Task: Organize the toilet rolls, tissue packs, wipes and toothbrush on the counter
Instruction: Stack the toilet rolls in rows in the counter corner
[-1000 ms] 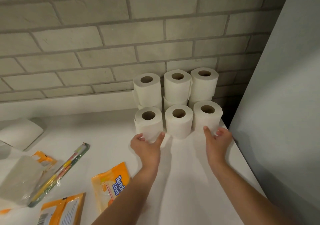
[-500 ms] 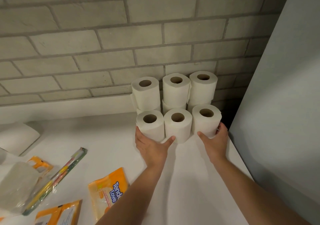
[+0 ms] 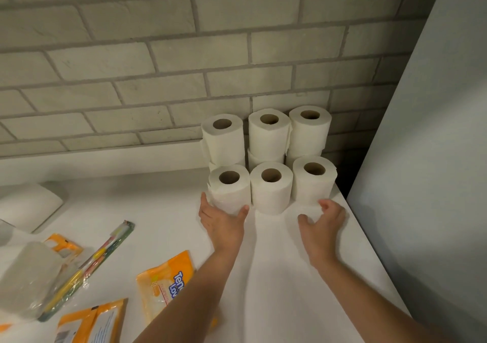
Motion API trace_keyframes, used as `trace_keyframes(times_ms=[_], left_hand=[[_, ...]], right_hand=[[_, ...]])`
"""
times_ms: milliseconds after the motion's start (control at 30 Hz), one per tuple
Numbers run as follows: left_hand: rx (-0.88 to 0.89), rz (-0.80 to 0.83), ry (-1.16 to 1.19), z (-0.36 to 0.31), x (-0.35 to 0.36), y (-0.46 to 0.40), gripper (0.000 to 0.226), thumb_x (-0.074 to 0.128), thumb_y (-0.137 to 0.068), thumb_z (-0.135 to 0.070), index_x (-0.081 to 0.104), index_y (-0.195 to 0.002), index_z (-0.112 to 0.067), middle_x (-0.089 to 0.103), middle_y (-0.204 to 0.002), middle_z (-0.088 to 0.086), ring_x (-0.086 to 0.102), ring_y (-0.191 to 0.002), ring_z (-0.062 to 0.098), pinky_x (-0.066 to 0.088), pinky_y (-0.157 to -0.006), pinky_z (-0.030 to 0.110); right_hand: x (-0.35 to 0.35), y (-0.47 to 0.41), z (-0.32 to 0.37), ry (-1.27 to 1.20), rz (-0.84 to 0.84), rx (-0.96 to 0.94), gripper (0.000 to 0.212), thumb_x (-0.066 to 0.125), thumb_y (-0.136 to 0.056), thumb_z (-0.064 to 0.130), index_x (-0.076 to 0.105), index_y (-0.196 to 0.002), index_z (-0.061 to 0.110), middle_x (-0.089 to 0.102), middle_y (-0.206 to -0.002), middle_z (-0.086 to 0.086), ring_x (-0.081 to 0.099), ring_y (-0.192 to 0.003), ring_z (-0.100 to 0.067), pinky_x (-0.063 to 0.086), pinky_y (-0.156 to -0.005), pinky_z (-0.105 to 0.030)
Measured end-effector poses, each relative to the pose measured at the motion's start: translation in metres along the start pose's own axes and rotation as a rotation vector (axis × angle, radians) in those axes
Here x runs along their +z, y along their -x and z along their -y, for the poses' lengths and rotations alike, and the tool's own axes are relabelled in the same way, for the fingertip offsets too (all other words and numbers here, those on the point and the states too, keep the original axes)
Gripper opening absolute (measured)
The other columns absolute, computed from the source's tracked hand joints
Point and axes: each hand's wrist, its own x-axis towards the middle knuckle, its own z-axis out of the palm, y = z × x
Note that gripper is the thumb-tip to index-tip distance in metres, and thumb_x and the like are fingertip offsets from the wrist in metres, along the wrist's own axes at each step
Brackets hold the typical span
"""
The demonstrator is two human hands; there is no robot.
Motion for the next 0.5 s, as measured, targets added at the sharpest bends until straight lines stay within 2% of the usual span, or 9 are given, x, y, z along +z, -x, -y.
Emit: trace_keyframes(times_ms=[67,167,300,500], left_hand=[[-0.024,0.016,0.015,0.001,-0.002,-0.006,0.113,0.09,-0.067,-0.03,0.021,-0.153,-0.009,0.036,-0.151,0.015,0.03,-0.141,0.034,0.025,-0.115,0.043],[-0.039,0.048,0.017,0.002,-0.005,-0.011,0.111,0.091,-0.064,-0.033,0.025,-0.152,-0.014,0.043,-0.148,0.009,0.034,-0.139,0.033,0.028,-0.114,0.044],[-0.041,0.097,0.014,0.001,-0.008,-0.015,0.109,0.091,-0.063,-0.038,0.028,-0.15,-0.02,0.045,-0.147,0.002,0.032,-0.138,0.032,0.034,-0.109,0.046],[-0.053,0.096,0.002,-0.001,-0.008,-0.018,0.099,0.089,-0.066,-0.04,0.035,-0.147,-0.02,0.048,-0.144,0.002,0.033,-0.135,0.032,0.037,-0.107,0.049]], right_hand=[[0.009,0.012,0.003,0.04,0.119,-0.055,0.056,0.076,-0.074,0.009,0.046,-0.121,0.016,0.043,-0.123,-0.002,0.039,-0.107,-0.012,0.048,-0.096,-0.034],[0.026,0.016,0.011,0.049,0.203,-0.074,0.073,0.083,-0.07,0.027,0.043,-0.13,0.024,0.044,-0.13,0.005,0.042,-0.119,-0.013,0.043,-0.105,-0.033],[0.046,0.014,0.014,0.076,0.172,-0.084,0.087,0.088,-0.061,0.041,0.04,-0.132,0.026,0.048,-0.134,0.005,0.044,-0.123,-0.014,0.043,-0.107,-0.037],[0.054,0.008,0.014,0.107,0.108,-0.066,0.083,0.086,-0.062,0.044,0.043,-0.129,0.021,0.052,-0.131,0.0,0.048,-0.12,-0.02,0.043,-0.106,-0.042]])
